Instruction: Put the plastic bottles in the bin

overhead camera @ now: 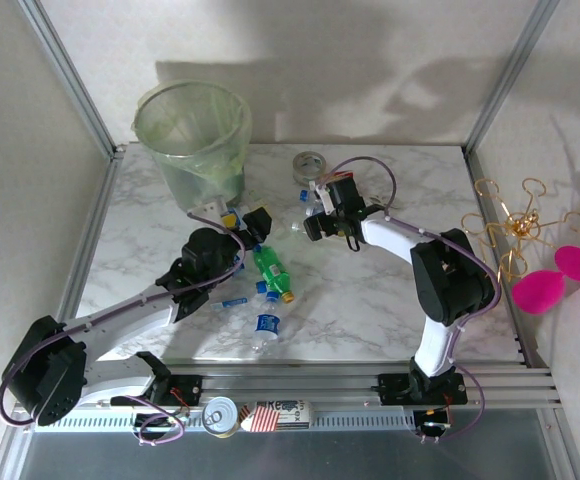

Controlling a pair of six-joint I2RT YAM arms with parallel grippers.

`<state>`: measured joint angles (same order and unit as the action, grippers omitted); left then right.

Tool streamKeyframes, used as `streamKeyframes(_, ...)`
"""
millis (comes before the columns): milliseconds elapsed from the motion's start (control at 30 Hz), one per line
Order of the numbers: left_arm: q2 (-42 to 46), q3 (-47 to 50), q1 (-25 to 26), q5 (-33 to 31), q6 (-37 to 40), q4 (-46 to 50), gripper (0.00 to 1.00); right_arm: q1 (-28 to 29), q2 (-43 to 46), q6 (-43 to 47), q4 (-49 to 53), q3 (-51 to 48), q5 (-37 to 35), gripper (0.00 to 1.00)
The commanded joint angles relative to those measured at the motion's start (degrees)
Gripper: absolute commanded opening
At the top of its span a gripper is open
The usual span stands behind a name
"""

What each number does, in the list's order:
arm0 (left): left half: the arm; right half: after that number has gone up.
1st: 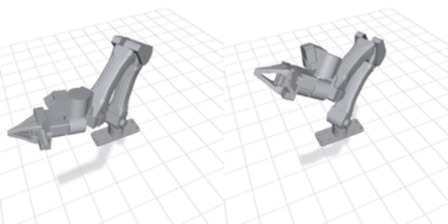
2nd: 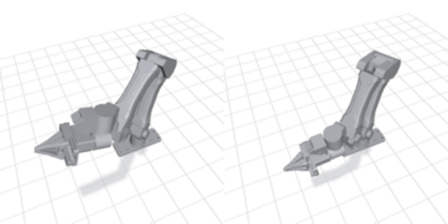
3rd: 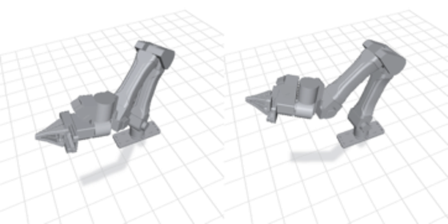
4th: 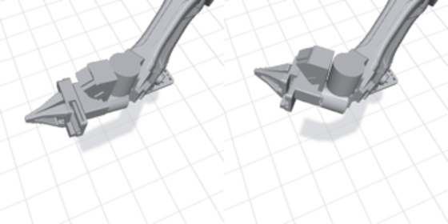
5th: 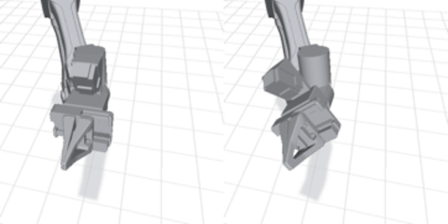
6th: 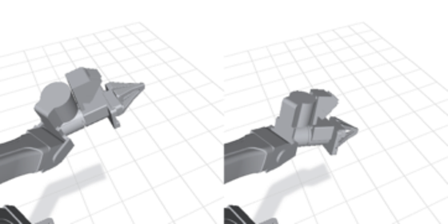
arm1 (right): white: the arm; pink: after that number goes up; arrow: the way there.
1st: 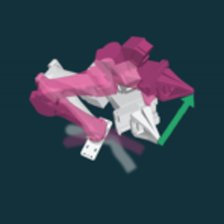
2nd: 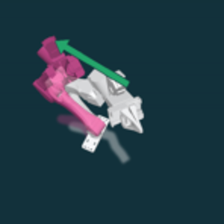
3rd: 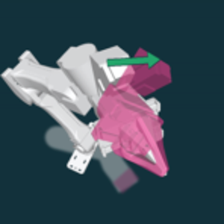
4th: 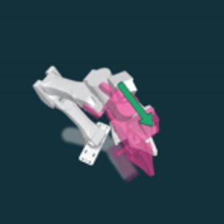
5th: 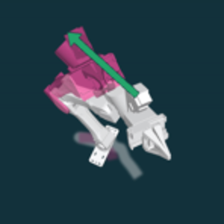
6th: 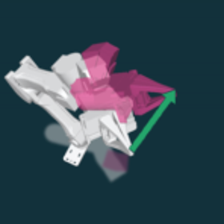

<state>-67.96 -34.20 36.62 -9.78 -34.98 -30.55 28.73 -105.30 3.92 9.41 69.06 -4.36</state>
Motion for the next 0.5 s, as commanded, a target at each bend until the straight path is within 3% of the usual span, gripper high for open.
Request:
streamKeyframes(0, 0.25, 2.34, 0.16, -1.36, 1.15, -3.46, 1.00, -0.30, -1.47, 1.93, 3.94, 0.73, 0.51, 0.99)
streamKeyframes(200, -0.23, 5.79, 0.18, 0.49, 1.32, -11.38, 1.00, -0.25, 1.79, -0.51, 3.44, -3.51, 4.28, 0.99)
streamKeyframes(467, -1.27, 5.19, 0.12, -0.24, 1.14, -11.56, 0.99, 0.06, 7.91, -3.71, 1.68, -8.70, 10.19, 0.99)
